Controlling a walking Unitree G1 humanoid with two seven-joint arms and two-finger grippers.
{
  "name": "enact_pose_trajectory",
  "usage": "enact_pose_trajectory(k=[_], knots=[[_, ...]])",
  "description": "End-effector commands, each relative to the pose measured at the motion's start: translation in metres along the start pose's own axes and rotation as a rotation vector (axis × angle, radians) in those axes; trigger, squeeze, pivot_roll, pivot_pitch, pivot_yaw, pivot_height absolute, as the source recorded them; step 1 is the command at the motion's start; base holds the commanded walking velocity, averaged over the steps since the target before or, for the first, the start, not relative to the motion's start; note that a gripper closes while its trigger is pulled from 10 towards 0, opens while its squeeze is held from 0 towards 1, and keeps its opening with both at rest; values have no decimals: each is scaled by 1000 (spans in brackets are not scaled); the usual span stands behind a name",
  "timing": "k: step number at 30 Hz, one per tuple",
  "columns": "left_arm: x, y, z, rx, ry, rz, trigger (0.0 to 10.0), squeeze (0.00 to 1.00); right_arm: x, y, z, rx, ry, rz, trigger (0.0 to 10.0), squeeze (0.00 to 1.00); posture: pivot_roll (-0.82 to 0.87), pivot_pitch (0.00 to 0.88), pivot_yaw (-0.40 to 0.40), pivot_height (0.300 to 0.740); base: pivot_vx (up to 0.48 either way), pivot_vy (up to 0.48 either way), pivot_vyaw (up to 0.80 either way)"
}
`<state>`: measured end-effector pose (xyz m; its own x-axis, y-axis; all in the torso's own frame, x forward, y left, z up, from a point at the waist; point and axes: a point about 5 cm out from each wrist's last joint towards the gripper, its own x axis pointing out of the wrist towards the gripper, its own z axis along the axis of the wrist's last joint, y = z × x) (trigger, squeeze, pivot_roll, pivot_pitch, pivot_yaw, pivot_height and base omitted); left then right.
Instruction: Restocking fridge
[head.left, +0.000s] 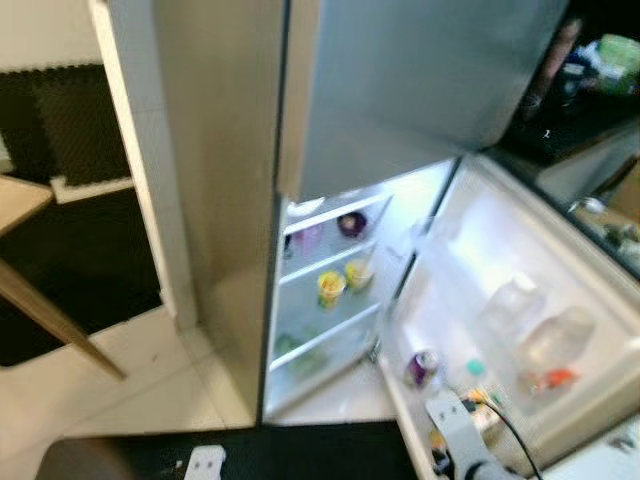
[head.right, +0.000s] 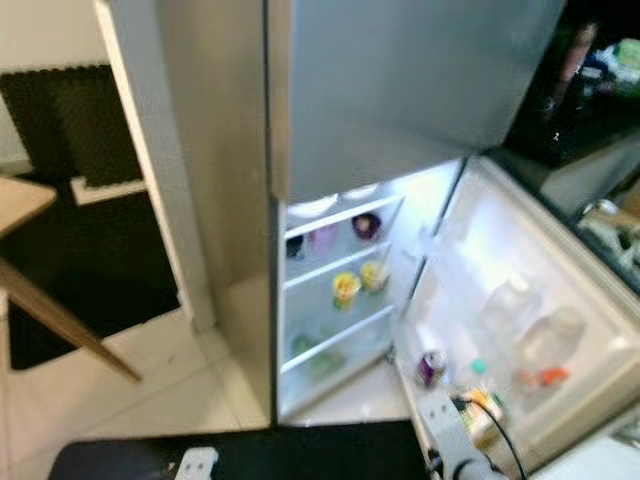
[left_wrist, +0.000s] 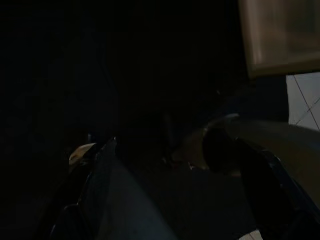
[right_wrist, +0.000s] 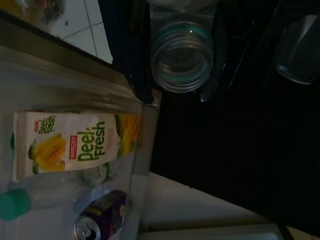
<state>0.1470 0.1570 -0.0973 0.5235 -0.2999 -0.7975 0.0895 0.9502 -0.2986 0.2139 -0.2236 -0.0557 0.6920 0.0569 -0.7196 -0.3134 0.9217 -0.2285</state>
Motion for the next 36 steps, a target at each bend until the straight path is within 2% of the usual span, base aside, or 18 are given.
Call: enact_pose_trajectory(k=[1, 9, 13, 15, 22, 26, 36], knots=[[-1, 1, -3, 22, 24, 0, 10000, 0, 0, 0, 2, 7, -17, 4, 10000, 0, -58, 0, -92, 740, 0, 0, 0], [0, -4, -8, -17, 20, 5, 10000, 0, -1, -2, 4, -41, -27, 37, 10000, 0, -72, 0, -110, 740, 0, 0, 0], [2, -13, -15, 2, 42, -28, 10000, 0, 2, -9, 19, -56, -78, 36, 10000, 0, -79, 0, -112, 740, 0, 0, 0], [3, -17, -15, 17, 48, -43, 10000, 0, 3, -12, 28, -68, -108, 37, 10000, 0, -85, 0, -112, 740, 0, -469, 0], [5, -20, -10, 11, 37, -48, 10000, 0, 5, -14, 41, -90, -147, 43, 10000, 0, -87, 0, -115, 740, 0, -467, 0], [7, -22, -7, 21, 34, -53, 10000, 0, 6, -11, 45, -110, -159, 60, 10000, 0, -87, 0, -115, 740, 0, -352, 0], [5, -20, -11, 42, 49, -40, 10000, 0, 8, 4, 45, -134, -167, 119, 10000, 0, -80, 0, -111, 740, 0, 0, 0]])
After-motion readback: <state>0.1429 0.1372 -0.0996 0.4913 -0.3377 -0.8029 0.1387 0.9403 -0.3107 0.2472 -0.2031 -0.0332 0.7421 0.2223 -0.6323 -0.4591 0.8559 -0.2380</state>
